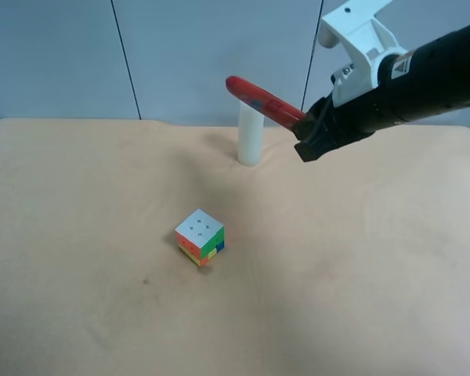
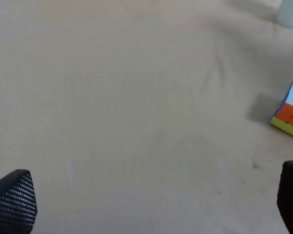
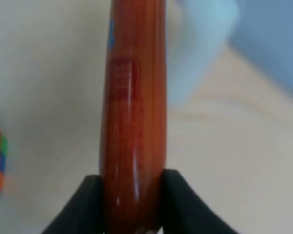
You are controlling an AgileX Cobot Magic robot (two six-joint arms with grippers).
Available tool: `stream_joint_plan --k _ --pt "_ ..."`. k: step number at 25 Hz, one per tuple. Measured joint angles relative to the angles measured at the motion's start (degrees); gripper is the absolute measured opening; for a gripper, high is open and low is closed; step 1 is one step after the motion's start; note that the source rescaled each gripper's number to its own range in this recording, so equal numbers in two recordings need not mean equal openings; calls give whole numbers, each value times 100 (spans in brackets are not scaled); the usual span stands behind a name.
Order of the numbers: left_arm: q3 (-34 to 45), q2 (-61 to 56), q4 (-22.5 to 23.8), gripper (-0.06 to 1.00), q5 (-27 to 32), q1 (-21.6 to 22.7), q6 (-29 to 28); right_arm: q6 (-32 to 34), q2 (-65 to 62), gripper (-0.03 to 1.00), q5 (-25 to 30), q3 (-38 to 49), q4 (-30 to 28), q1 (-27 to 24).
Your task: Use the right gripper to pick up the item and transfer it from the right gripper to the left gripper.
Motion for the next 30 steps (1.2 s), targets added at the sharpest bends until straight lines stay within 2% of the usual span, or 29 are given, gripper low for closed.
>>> stream_joint_plan --k 6,13,18,30 --pt "0 0 0 100 0 0 0 -916 0 3 -4 -241 5 447" --pt "0 0 0 100 0 0 0 -1766 0 3 -69 -259 351 544" --pt "0 0 0 100 0 0 0 -1857 0 3 -350 -259 415 545" --pt "0 0 0 100 0 0 0 -1840 0 3 -350 -259 483 545"
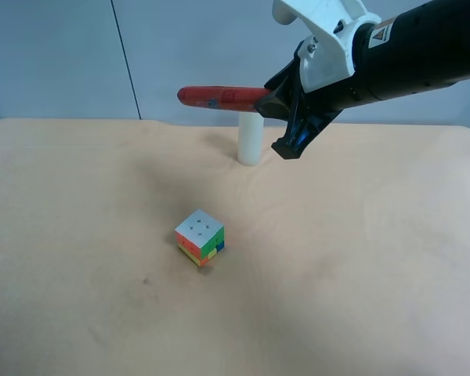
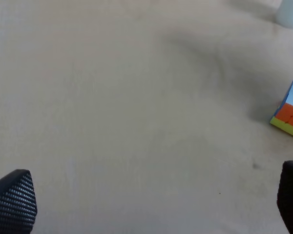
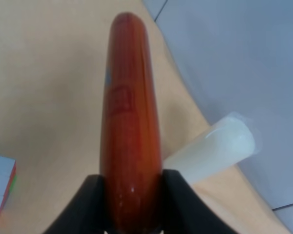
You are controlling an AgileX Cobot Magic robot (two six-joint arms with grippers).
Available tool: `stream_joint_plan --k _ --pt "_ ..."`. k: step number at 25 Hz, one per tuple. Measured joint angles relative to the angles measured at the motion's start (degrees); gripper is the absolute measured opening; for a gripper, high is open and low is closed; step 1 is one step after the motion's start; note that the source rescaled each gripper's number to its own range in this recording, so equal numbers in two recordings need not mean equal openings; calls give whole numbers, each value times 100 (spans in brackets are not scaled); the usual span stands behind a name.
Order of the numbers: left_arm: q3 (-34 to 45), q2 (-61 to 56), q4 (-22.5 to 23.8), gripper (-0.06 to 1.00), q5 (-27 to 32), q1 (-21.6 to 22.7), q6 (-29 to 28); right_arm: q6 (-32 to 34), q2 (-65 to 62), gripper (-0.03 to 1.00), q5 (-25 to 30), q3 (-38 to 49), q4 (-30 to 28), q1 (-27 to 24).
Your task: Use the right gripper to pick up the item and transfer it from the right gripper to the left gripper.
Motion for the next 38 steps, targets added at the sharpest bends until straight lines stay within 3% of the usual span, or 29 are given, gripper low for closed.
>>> stream_joint_plan --k 38 --pt "0 0 0 100 0 0 0 5 0 1 0 0 15 0"
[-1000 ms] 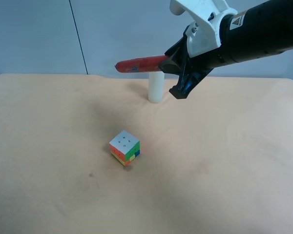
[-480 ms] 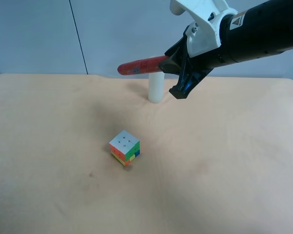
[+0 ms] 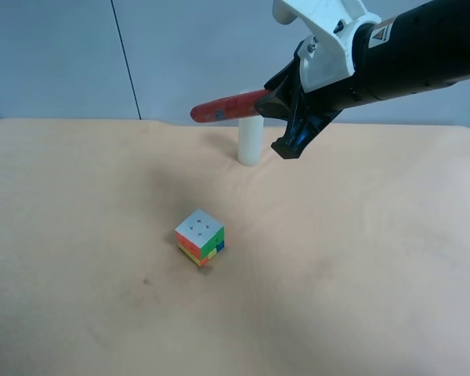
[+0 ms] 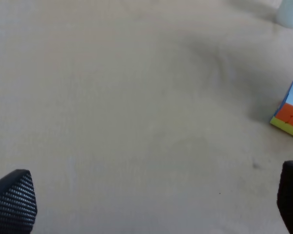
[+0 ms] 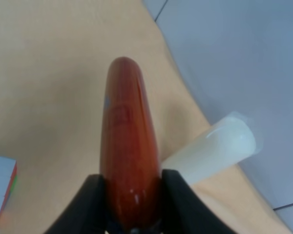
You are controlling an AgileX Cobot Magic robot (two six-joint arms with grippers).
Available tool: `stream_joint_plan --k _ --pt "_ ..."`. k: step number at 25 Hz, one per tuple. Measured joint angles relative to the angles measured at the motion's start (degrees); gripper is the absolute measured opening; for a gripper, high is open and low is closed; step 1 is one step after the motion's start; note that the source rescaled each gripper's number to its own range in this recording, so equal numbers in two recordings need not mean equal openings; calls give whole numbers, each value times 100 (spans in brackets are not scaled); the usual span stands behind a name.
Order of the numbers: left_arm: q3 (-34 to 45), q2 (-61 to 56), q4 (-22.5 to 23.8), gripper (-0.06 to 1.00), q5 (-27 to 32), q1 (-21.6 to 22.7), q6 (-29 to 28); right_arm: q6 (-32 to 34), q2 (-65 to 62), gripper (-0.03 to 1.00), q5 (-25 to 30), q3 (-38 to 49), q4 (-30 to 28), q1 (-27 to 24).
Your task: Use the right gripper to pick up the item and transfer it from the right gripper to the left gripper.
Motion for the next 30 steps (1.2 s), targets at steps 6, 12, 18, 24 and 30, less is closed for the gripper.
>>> stream_joint_plan --k 6,12,18,24,30 --pt "0 0 0 100 0 0 0 0 0 1 0 0 0 0" --pt "0 0 0 100 0 0 0 0 0 1 0 0 5 0" --pt "0 0 0 100 0 0 0 0 0 1 0 0 5 0" --pt "-35 252 -314 100 -51 0 -69 0 0 1 0 0 5 0" --pt "-266 1354 -1057 100 -764 0 -74 0 0 1 -5 0 5 0"
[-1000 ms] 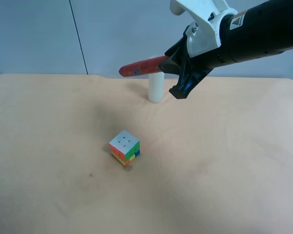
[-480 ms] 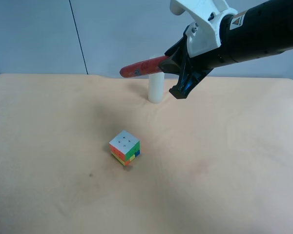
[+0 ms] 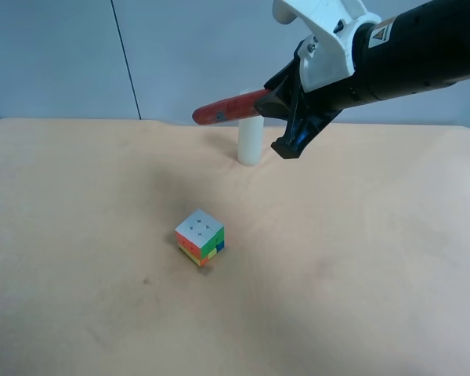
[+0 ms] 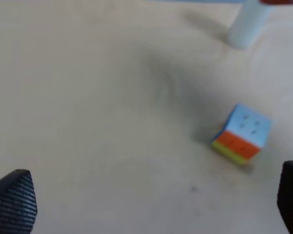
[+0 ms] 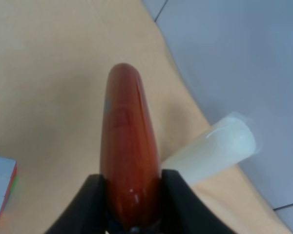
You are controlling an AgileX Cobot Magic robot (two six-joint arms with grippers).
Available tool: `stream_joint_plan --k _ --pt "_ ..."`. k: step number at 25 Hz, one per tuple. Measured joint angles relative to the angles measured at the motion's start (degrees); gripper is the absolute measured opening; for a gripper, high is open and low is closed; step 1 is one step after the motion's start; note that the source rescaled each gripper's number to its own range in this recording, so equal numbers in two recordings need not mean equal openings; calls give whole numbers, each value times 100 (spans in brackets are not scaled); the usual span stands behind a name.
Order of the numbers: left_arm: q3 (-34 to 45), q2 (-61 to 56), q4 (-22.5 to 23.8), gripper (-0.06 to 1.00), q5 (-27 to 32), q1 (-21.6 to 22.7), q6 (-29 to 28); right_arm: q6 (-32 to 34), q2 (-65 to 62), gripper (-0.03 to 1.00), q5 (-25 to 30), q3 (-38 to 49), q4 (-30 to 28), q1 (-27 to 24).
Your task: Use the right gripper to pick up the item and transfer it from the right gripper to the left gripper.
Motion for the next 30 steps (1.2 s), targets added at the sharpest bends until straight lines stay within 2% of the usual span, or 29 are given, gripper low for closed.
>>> stream_joint_plan --k 4,7,12,15,20,30 --pt "-79 855 -558 100 -584 0 99 0 0 1 0 0 0 0" --pt "-81 1467 -1146 100 -1127 0 122 0 0 1 0 0 0 0" --pt "-81 2390 -2390 100 -2186 0 652 23 0 1 0 0 0 5" --pt "-81 2884 -3160 100 -2566 0 1090 23 0 1 0 0 0 5" --pt "-81 3893 -4503 100 -2699 0 1915 23 0 1 -41 0 0 5" --pt "-86 6132 -6738 100 -2540 0 3621 27 0 1 -89 0 0 5"
